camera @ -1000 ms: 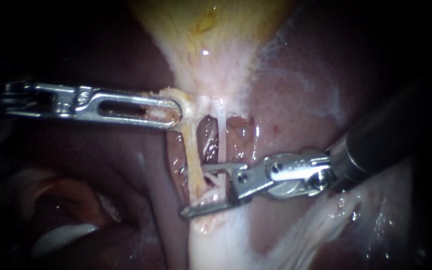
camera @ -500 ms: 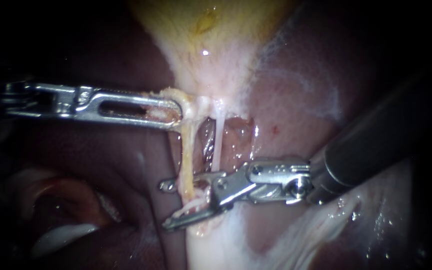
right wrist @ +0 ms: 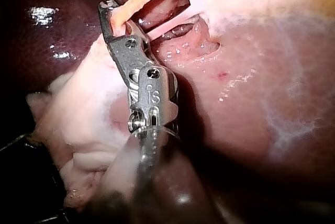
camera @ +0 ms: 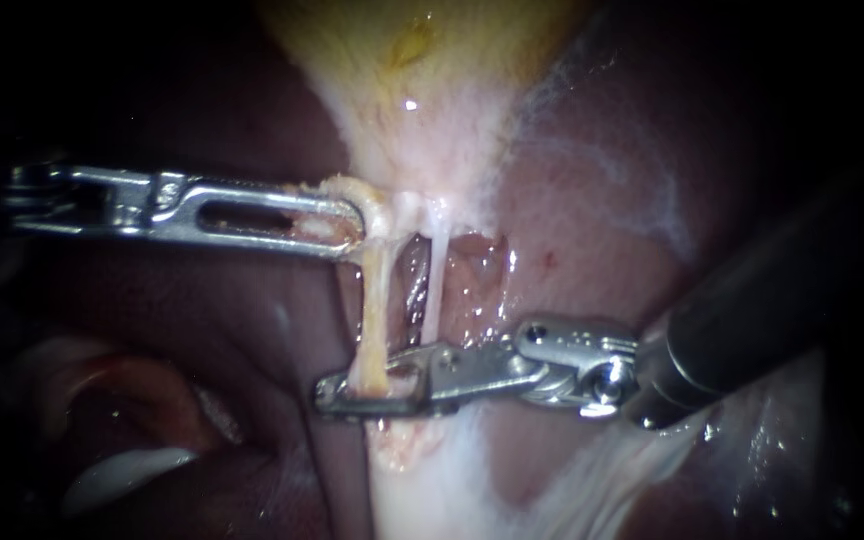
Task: Clipping first clip left tube
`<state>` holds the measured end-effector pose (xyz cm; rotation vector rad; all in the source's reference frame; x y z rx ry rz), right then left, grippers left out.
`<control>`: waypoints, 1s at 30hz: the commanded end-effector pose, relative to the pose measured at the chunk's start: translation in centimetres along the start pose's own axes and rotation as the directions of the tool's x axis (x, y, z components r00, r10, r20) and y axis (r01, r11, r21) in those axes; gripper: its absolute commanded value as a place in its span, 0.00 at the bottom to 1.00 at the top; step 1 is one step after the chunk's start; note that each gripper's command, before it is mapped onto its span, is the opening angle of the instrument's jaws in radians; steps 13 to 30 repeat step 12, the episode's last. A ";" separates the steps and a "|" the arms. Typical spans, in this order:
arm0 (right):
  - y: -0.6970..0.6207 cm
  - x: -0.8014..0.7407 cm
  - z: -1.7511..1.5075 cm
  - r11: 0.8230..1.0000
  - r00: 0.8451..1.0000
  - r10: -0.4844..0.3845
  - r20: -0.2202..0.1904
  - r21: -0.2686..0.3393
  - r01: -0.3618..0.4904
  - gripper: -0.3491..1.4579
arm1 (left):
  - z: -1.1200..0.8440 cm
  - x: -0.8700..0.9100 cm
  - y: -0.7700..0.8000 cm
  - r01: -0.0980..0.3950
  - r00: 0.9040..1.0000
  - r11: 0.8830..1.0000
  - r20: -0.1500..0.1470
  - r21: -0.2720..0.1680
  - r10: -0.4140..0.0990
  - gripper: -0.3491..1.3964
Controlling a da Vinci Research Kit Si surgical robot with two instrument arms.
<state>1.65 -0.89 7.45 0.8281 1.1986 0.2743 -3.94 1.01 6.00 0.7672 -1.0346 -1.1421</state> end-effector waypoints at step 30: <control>0.00 0.00 -0.01 1.000 1.000 0.005 0.004 0.001 -0.005 0.00 | 0.00 0.00 0.01 0.000 1.000 1.000 0.000 0.001 0.000 0.00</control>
